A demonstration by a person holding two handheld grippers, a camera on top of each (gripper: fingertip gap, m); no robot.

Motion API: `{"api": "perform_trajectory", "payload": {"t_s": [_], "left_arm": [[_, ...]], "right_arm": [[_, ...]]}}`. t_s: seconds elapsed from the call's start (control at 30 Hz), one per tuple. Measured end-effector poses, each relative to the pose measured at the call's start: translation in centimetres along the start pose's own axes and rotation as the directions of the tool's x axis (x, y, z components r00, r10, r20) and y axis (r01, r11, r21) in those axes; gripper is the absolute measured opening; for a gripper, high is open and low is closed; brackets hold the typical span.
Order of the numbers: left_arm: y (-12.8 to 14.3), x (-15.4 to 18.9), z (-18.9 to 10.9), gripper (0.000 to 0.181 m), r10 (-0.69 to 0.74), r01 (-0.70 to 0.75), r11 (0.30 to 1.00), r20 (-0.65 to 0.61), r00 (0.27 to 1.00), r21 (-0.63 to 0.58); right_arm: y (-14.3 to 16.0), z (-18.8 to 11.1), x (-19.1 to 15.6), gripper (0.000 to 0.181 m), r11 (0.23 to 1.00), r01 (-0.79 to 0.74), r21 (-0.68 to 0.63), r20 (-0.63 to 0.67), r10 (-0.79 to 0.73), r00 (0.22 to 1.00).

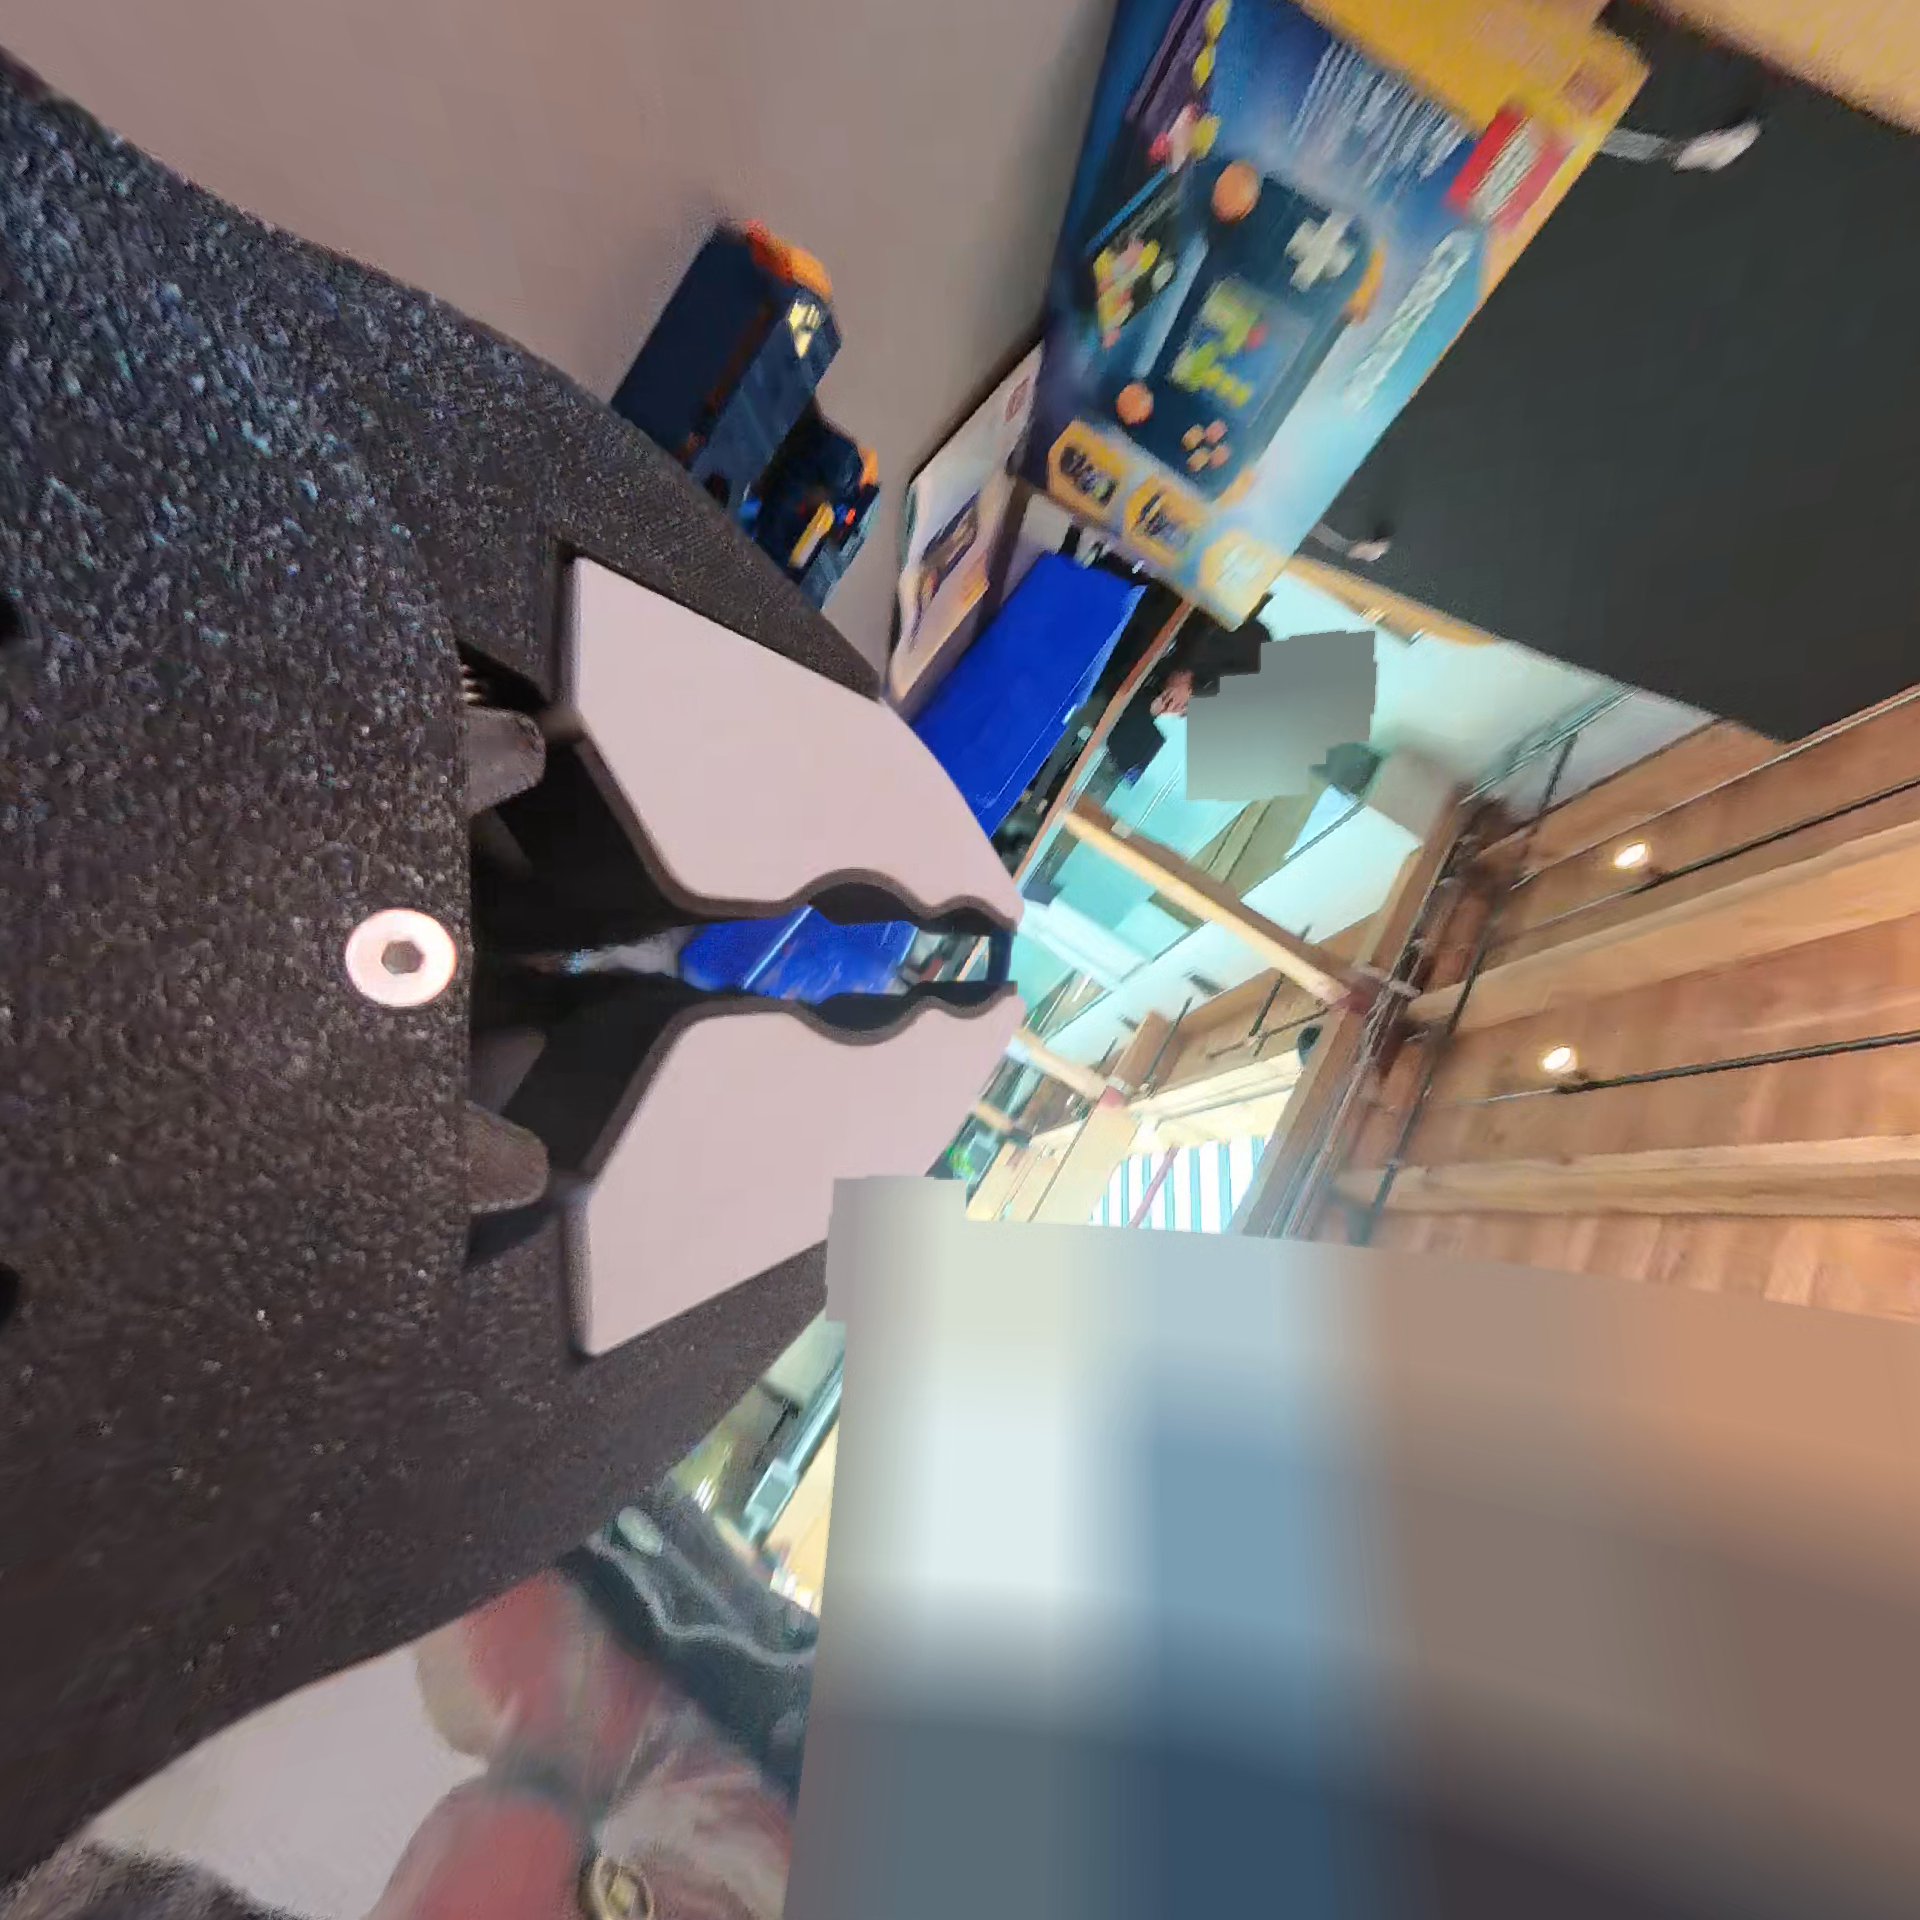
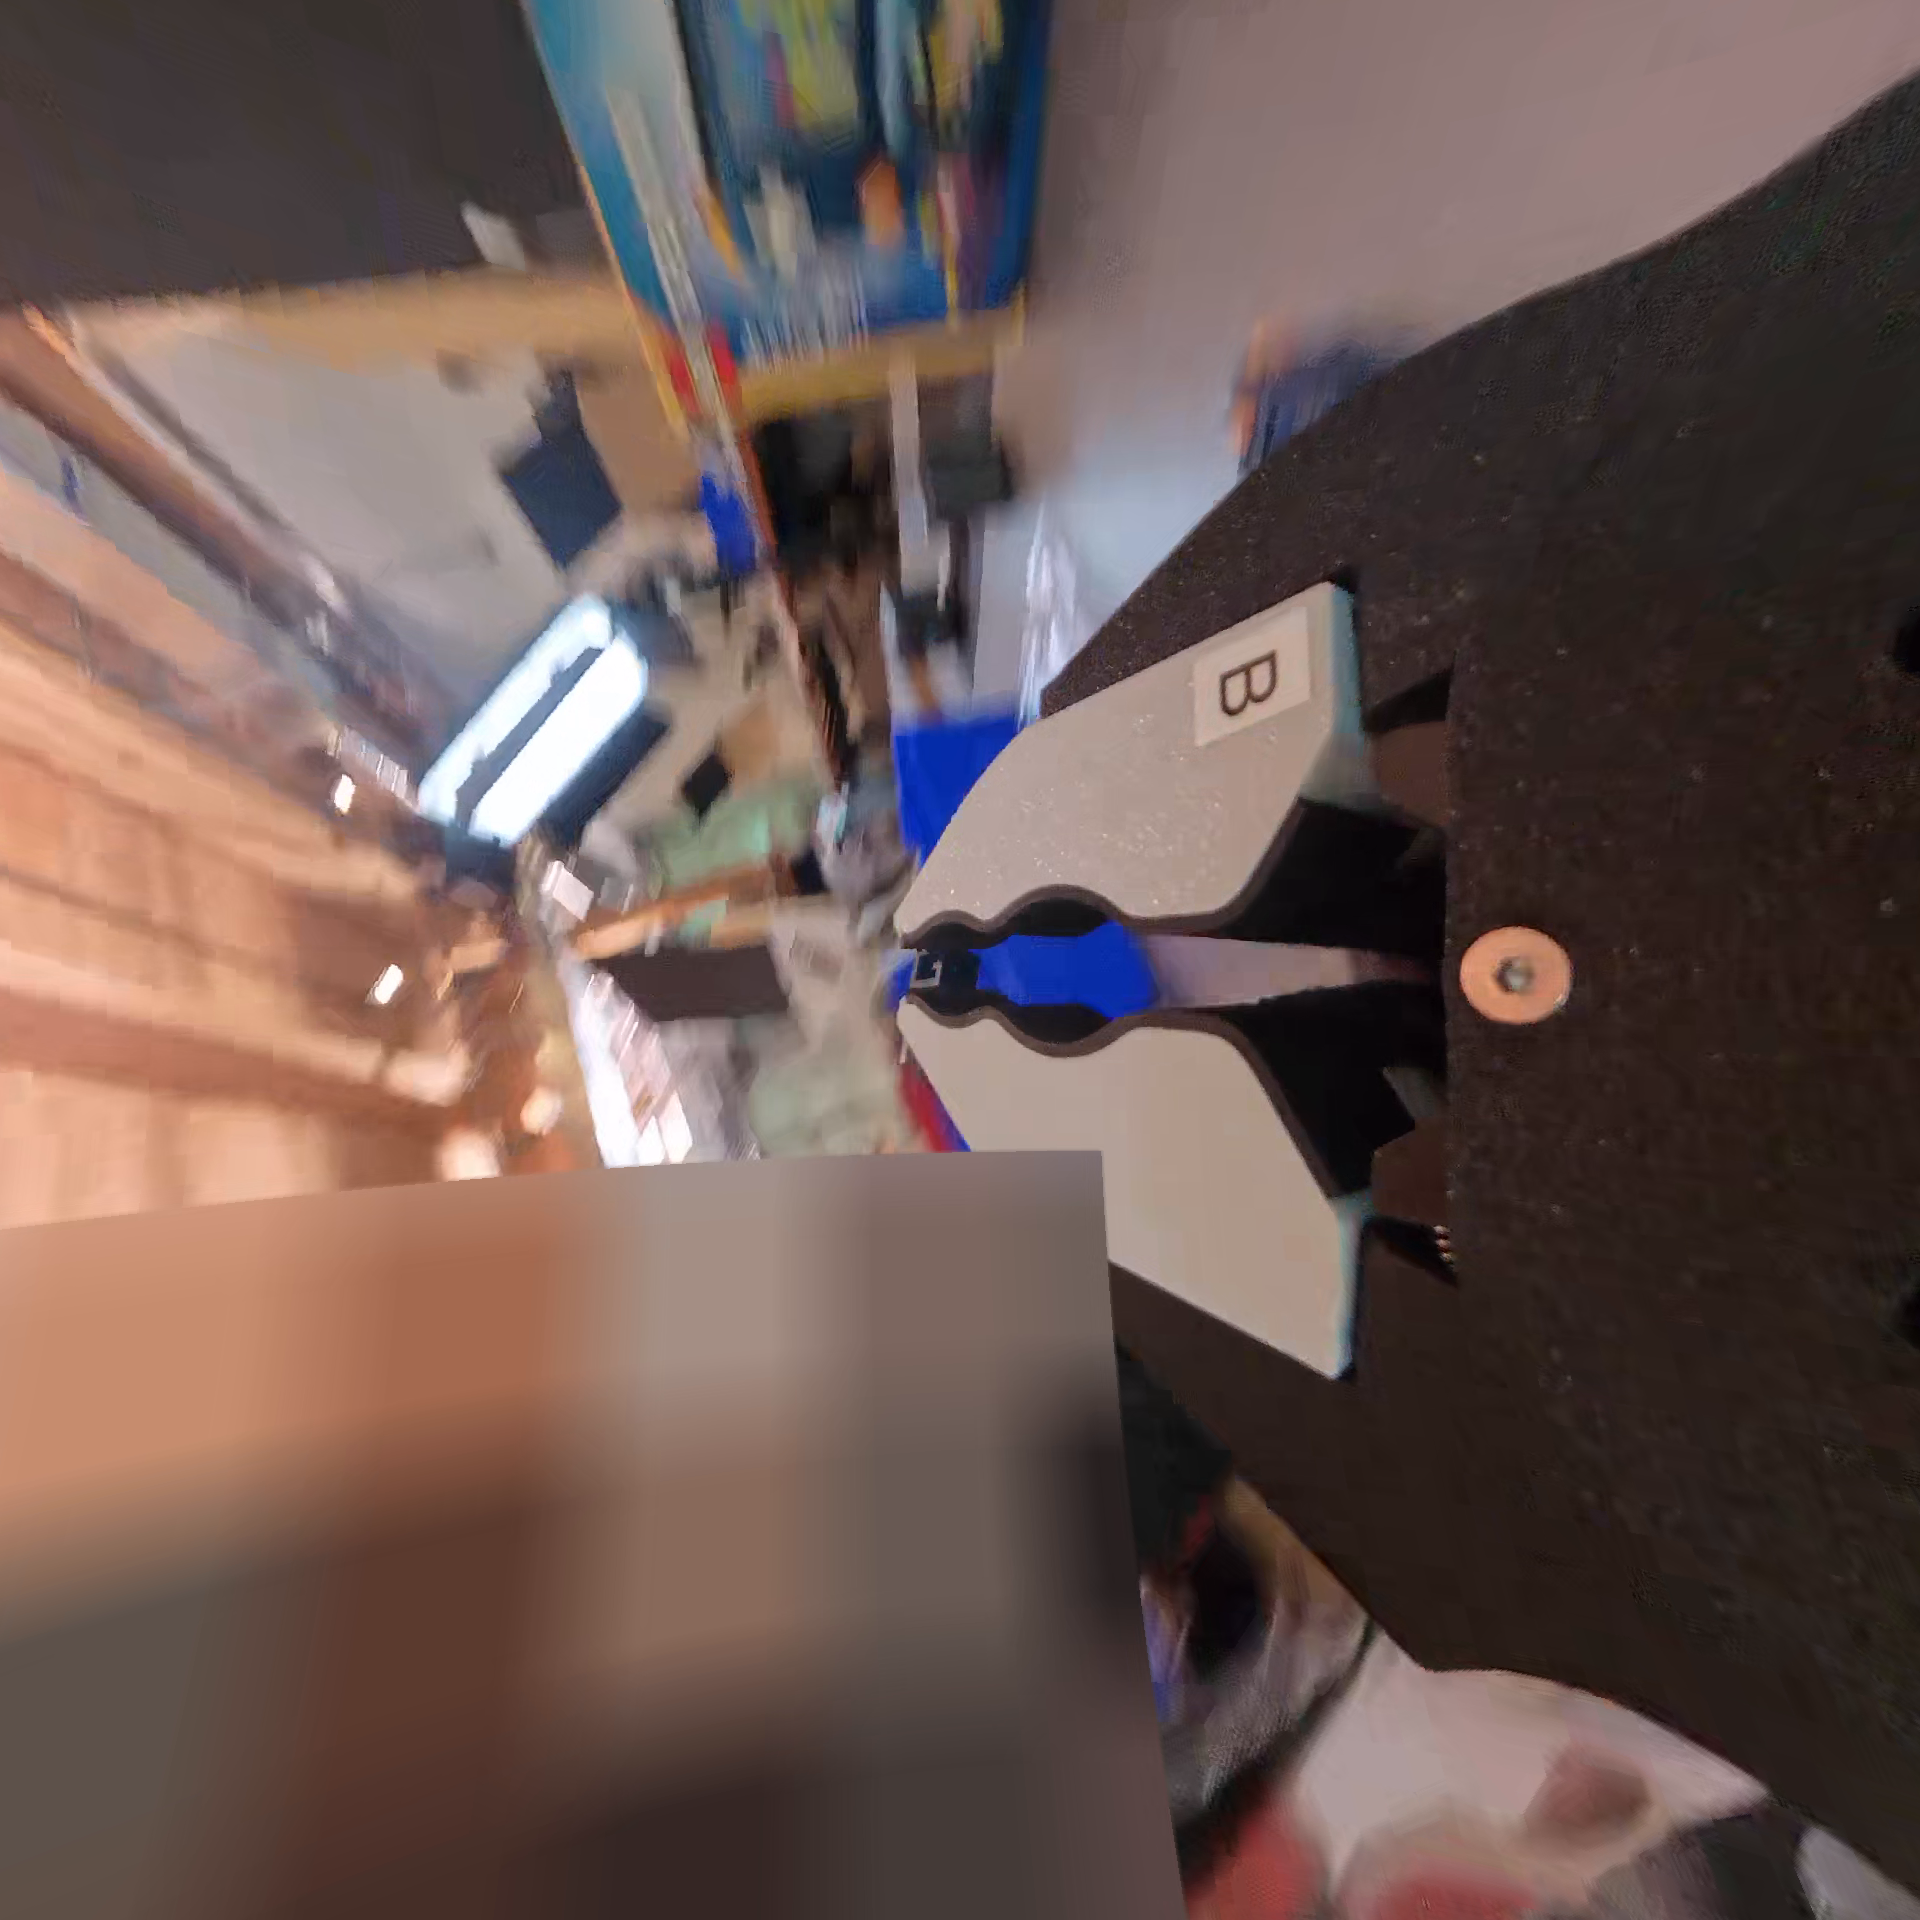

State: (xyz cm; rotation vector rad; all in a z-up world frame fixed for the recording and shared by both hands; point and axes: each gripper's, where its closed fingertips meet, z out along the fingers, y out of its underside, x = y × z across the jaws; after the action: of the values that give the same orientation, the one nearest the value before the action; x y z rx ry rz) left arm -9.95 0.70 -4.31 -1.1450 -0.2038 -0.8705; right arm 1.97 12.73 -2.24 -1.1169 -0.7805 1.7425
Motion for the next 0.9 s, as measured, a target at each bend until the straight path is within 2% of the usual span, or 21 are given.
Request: {"api": "perform_trajectory", "payload": {"t_s": [0.03, 0.1, 0.13, 0.2, 0.3, 0.37, 0.4, 0.57, 0.63, 0.7, 0.73, 0.8, 0.87, 0.9], "left_arm": [[-0.4, -0.2, -0.2, 0.007, 0.025, -0.026, 1.0, 0.017, 1.0, 0.018], [-1.0, 0.4, -0.4, 0.007, 0.075, -0.074, 0.996, -0.026, 0.997, 0.041], [-1.1, 0.9, -0.5, 0.007, 0.121, -0.118, 0.992, -0.055, 0.991, 0.049], [-0.1, 1.8, -0.4, 0.007, 0.296, -0.298, 0.955, -0.125, 0.947, 0.01], [1.2, 2.3, 0.1, 0.007, 0.468, -0.481, 0.875, -0.164, 0.869, -0.053], [1.1, 3.0, 0.5, 0.007, 0.515, -0.53, 0.847, -0.182, 0.837, -0.041], [1.1, 3.3, 0.6, 0.007, 0.538, -0.553, 0.832, -0.187, 0.822, -0.038], [1.0, 3.7, 0.6, 0.007, 0.572, -0.587, 0.809, -0.184, 0.799, -0.034], [0.5, 3.9, 0.5, 0.007, 0.536, -0.546, 0.838, -0.17, 0.827, -0.013], [-0.2, 4.4, 0.5, 0.007, 0.484, -0.487, 0.873, -0.164, 0.86, 0.023], [-0.5, 4.5, 0.5, 0.007, 0.458, -0.458, 0.888, -0.163, 0.874, 0.038], [-0.9, 4.7, 0.4, 0.007, 0.415, -0.411, 0.91, -0.17, 0.894, 0.059], [-1.0, 4.6, 0.3, 0.007, 0.383, -0.377, 0.924, -0.172, 0.907, 0.069], [-0.9, 4.4, 0.3, 0.007, 0.372, -0.365, 0.928, -0.171, 0.912, 0.07]], "right_arm": [[-1.1, -1.3, 1.3, 0.007, 0.991, 0.121, -0.054, -0.104, -0.126, 0.987], [-3.6, -4.8, 4.0, 0.007, 0.94, 0.294, -0.171, -0.273, -0.332, 0.903], [-4.7, -6.8, 5.4, 0.007, 0.895, 0.367, -0.252, -0.34, -0.437, 0.832], [-6.3, -11.2, 8.4, 0.007, 0.774, 0.423, -0.471, -0.447, -0.623, 0.642], [-7.7, -17.6, 11.8, 0.007, 0.607, 0.292, -0.739, -0.496, -0.784, 0.374], [-8.3, -20.5, 13.3, 0.007, 0.535, 0.176, -0.827, -0.482, -0.834, 0.268], [-8.5, -21.4, 13.9, 0.007, 0.523, 0.134, -0.842, -0.484, -0.84, 0.244], [-8.8, -23.5, 15.7, 0.007, 0.576, 0.043, -0.817, -0.552, -0.8, 0.236], [-8.5, -24.1, 16.2, 0.008, 0.614, 0.01, -0.789, -0.592, -0.765, 0.254], [-8.5, -24.4, 16.4, 0.008, 0.688, -0.001, -0.726, -0.659, -0.695, 0.287], [-8.6, -24.2, 16.4, 0.008, 0.745, 0.009, -0.667, -0.703, -0.633, 0.325], [-9.3, -23.1, 15.8, 0.007, 0.878, 0.037, -0.477, -0.777, -0.441, 0.449], [-10.6, -21.8, 14.5, 0.007, 0.976, 0.04, -0.215, -0.768, -0.195, 0.61], [-11.3, -21.3, 13.9, 0.007, 0.996, 0.022, -0.089, -0.729, -0.08, 0.68]]}}
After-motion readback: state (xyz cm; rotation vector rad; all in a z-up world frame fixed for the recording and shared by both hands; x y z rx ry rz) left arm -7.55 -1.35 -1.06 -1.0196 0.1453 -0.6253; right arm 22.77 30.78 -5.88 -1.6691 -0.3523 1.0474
